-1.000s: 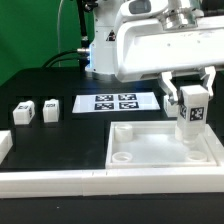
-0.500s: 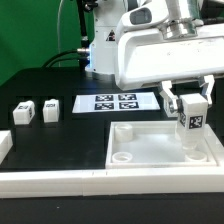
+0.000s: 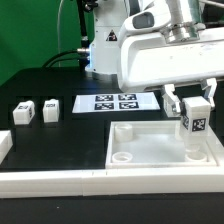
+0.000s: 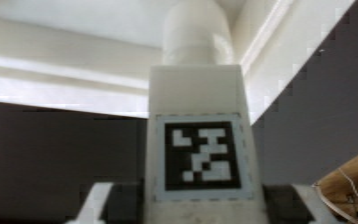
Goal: Assemble one leg
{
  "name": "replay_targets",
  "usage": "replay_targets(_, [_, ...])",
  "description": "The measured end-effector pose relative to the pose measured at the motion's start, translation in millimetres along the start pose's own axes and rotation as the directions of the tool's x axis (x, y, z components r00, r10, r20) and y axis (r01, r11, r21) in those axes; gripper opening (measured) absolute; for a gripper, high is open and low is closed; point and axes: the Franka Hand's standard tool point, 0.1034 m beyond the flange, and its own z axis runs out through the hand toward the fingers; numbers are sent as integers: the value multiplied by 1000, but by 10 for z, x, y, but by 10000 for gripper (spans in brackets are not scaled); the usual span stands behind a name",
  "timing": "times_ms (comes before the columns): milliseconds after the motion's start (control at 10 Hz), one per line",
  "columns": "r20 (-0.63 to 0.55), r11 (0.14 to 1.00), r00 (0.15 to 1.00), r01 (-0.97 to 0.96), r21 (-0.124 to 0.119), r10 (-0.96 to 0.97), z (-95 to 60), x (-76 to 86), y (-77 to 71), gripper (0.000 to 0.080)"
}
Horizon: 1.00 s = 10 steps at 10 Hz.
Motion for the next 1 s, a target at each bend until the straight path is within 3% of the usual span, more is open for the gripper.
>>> replay_targets(300, [-12, 1000, 1000, 0, 7, 0, 79, 34, -40, 292])
replay_targets(500, [18, 1000, 1000, -3, 14, 3, 179, -51, -60, 292])
replay_targets(1000, [7, 1000, 1000, -2, 13, 2, 184, -54, -66, 292])
